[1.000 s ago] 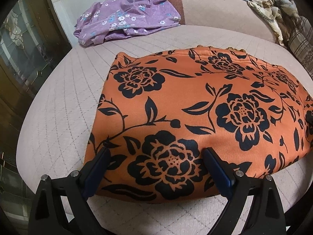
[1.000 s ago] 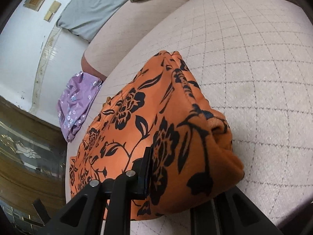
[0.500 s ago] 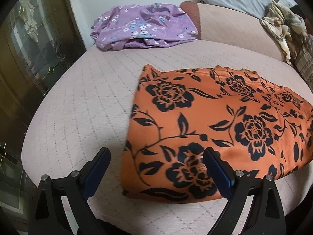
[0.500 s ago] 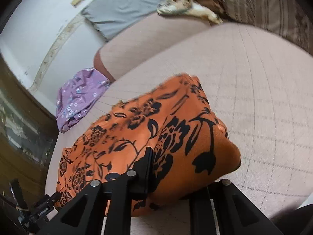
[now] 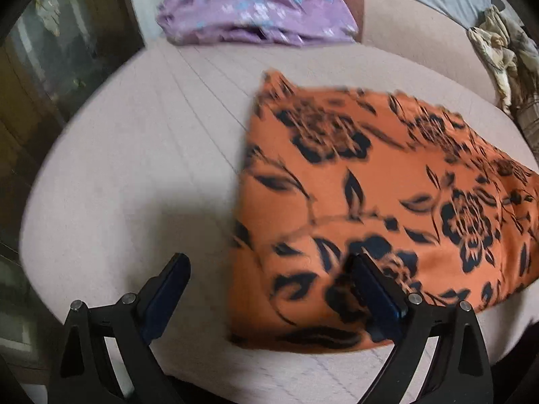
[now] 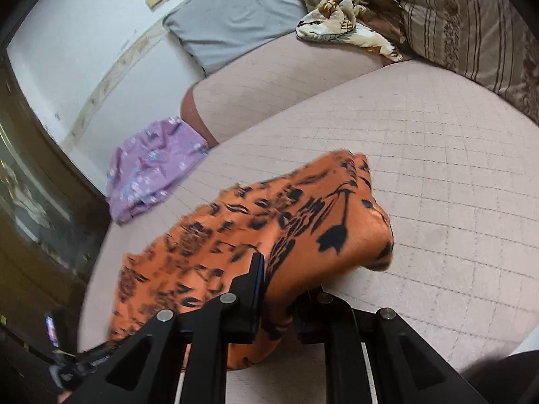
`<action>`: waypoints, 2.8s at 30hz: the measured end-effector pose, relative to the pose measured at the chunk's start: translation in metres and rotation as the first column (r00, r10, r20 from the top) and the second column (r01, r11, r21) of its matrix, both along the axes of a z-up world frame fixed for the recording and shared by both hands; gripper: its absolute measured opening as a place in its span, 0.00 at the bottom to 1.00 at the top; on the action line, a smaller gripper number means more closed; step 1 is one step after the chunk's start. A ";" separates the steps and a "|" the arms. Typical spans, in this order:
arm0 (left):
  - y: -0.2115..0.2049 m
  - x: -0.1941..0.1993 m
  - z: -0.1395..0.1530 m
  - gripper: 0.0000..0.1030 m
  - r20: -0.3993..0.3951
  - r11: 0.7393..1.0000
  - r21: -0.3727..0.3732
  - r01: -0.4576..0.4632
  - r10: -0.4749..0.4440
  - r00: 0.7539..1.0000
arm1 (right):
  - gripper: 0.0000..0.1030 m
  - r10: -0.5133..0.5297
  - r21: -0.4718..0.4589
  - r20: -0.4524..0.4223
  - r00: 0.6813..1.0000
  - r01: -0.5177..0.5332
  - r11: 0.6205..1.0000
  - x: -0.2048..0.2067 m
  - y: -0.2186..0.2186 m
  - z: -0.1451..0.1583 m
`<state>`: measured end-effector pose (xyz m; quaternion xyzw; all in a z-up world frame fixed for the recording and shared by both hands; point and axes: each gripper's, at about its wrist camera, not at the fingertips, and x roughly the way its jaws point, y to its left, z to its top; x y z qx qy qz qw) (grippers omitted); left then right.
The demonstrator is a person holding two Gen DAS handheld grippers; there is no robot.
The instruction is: Fold small clothes
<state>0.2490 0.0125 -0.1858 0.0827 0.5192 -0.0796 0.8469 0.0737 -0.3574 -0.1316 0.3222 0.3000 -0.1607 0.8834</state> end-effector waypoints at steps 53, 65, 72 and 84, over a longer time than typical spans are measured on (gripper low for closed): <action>0.025 -0.019 0.084 0.94 0.244 0.998 -0.028 -0.064 0.069 0.967 | 0.83 0.656 0.090 0.531 0.536 -0.806 0.586 0.035 0.202 0.133; 0.023 -0.014 0.077 0.95 0.232 0.997 -0.009 -0.078 0.078 0.970 | 0.81 0.018 0.618 -0.113 0.993 0.056 0.784 0.007 -0.005 -0.107; 0.020 -0.005 0.063 0.94 0.195 0.997 0.010 -0.075 0.072 0.978 | 0.81 -0.011 0.659 -0.027 1.000 0.026 0.752 -0.030 -0.017 -0.105; -0.006 0.000 0.009 0.94 0.041 0.999 0.024 -0.037 0.036 0.998 | 0.67 -0.195 0.650 0.041 0.980 0.122 0.750 -0.075 -0.046 -0.121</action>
